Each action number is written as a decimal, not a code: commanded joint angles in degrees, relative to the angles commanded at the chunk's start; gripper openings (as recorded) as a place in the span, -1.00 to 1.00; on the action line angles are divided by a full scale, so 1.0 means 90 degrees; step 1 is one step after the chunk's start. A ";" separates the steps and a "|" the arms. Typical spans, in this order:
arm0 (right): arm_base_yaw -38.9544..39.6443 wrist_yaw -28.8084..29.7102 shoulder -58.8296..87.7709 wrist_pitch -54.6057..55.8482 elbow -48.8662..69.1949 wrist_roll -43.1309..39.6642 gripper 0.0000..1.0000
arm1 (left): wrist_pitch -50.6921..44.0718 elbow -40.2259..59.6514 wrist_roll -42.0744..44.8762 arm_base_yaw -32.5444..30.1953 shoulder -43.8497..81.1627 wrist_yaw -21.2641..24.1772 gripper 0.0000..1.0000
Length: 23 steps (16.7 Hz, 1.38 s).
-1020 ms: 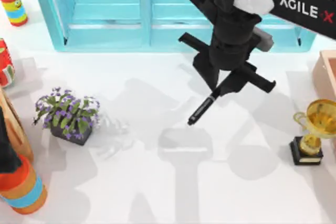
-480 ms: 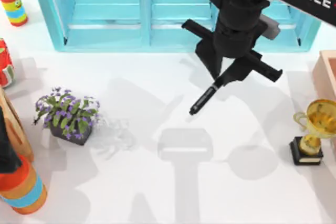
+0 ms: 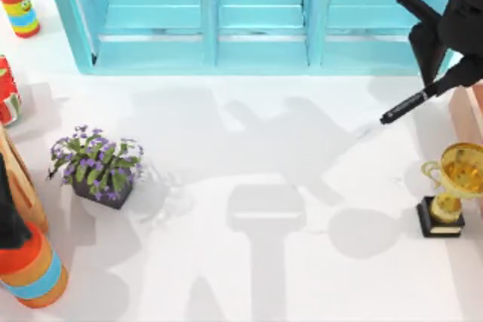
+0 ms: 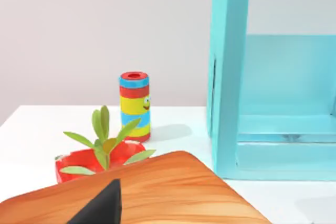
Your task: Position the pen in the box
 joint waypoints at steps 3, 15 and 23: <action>-0.1221 -0.0043 -0.0443 0.0050 -0.0529 -0.0190 -1.00 | 0.0000 0.0000 0.0000 0.0000 0.0000 0.0000 1.00; -0.4652 -0.0153 -0.1706 0.0193 -0.2060 -0.0754 -1.00 | 0.0000 0.0000 0.0000 0.0000 0.0000 0.0000 1.00; -0.4430 -0.0150 -0.1732 0.0645 -0.2489 -0.0613 -1.00 | 0.0000 0.0000 0.0000 0.0000 0.0000 0.0000 1.00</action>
